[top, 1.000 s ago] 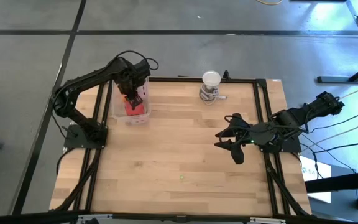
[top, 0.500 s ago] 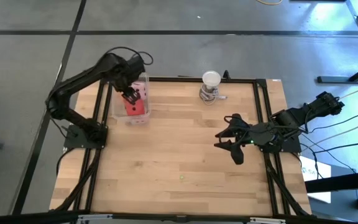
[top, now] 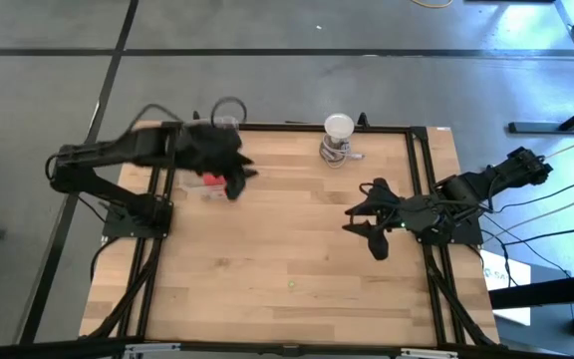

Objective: Pick & Place Dice
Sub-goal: Put the small green dice into the transparent bin

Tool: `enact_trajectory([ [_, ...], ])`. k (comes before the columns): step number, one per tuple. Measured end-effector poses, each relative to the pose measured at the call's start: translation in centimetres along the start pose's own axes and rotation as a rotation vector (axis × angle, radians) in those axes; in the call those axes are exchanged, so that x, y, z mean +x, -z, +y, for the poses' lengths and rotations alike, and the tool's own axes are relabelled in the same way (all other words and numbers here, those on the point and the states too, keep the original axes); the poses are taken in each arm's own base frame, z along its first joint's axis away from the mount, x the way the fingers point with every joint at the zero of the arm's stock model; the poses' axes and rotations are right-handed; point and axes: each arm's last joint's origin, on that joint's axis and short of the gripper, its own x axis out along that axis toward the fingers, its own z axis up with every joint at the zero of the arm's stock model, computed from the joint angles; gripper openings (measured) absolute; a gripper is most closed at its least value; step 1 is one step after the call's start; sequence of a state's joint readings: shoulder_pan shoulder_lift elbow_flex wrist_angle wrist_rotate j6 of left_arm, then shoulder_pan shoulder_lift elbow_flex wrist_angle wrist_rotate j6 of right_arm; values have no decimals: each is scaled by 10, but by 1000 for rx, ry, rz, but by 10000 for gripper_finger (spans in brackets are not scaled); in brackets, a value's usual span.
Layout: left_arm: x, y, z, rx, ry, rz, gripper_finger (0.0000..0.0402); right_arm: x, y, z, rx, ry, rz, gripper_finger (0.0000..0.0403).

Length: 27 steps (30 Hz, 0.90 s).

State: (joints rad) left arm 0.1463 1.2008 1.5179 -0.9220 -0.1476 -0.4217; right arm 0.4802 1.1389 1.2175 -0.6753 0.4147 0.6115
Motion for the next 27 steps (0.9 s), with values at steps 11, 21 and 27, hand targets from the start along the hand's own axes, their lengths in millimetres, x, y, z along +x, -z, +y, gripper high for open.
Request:
enact_trajectory([
  [11, 47, 28, -68, 12, 265, -185, 157, 6, 5, -4, 27, 50, 62, 190],
  [21, 65, 16, -97, -345, 408, -361, 157, 13, 13, -7, -232, 43, 171, 190],
  [27, 61, 22, -105, -542, 371, -378, 157, 12, 15, -4, -251, -32, 214, 190],
])
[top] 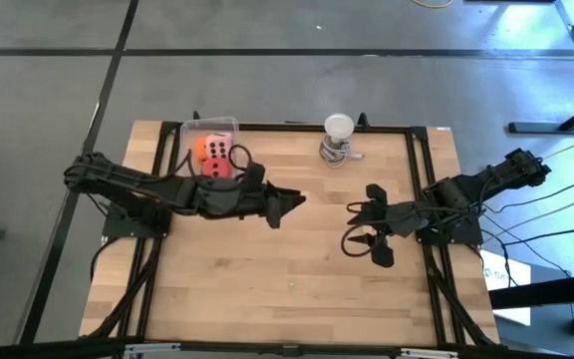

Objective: Pick & Place Dice
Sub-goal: Put the small green dice into the transparent bin

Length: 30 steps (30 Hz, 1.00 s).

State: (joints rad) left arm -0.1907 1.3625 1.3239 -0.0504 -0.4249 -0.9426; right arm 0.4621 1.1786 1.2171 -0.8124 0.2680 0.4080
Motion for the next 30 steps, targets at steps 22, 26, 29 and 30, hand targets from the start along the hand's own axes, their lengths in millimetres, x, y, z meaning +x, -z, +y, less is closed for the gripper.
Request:
enact_trajectory([
  [22, -1, 53, 24, 398, -125, 467, 157, -4, 11, 9, 208, 47, 27, 190],
  [26, -2, 57, 29, 521, -133, 529, 157, -3, 13, 14, 261, 63, 20, 190],
  [29, -3, 60, 33, 571, -143, 580, 157, 0, 13, 16, 312, 69, 18, 190],
  [30, -3, 62, 35, 593, -140, 603, 157, 1, 13, 16, 327, 73, 20, 190],
])
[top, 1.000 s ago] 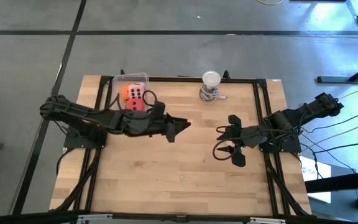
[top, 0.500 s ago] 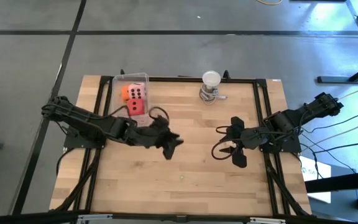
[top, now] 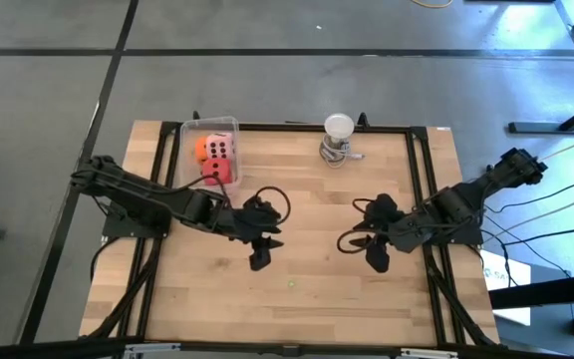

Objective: Pick & Place Dice
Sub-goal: Put the small green dice into the transparent bin

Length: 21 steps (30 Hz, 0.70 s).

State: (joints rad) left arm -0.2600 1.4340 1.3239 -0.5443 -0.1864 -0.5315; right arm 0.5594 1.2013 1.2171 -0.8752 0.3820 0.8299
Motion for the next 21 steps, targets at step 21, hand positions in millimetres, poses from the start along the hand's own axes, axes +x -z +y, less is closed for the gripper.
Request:
enact_trajectory([
  [21, 43, 14, 8, 86, -36, 151, 157, 19, 1, 5, -32, 108, -42, 190],
])
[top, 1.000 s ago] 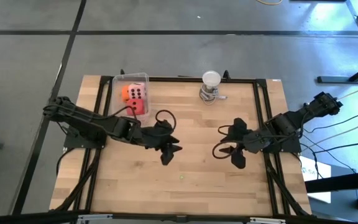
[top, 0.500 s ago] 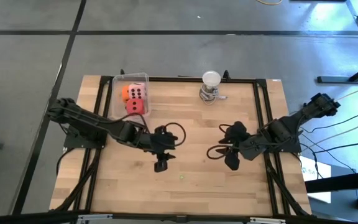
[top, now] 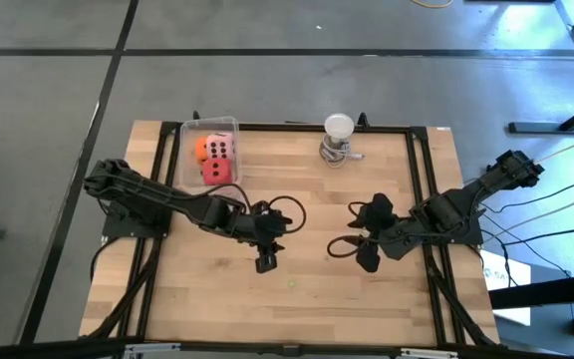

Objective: Pick & Place Dice
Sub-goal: Put the small green dice into the transparent bin

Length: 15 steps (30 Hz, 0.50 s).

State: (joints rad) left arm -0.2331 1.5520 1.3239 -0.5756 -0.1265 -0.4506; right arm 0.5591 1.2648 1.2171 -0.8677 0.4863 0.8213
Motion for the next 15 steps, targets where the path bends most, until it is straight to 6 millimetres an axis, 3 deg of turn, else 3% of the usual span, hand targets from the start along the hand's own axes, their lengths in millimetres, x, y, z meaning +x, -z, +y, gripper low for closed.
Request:
enact_trajectory([
  [5, -1, 0, 2, -62, -15, 6, 157, 0, 0, 0, -15, -1, 2, 190],
  [8, -12, -3, 7, -142, -41, -25, 157, 0, 0, 0, -20, -2, 3, 190],
  [15, -68, -6, 17, -169, -113, -163, 157, 6, -5, 9, -119, -41, -53, 190],
])
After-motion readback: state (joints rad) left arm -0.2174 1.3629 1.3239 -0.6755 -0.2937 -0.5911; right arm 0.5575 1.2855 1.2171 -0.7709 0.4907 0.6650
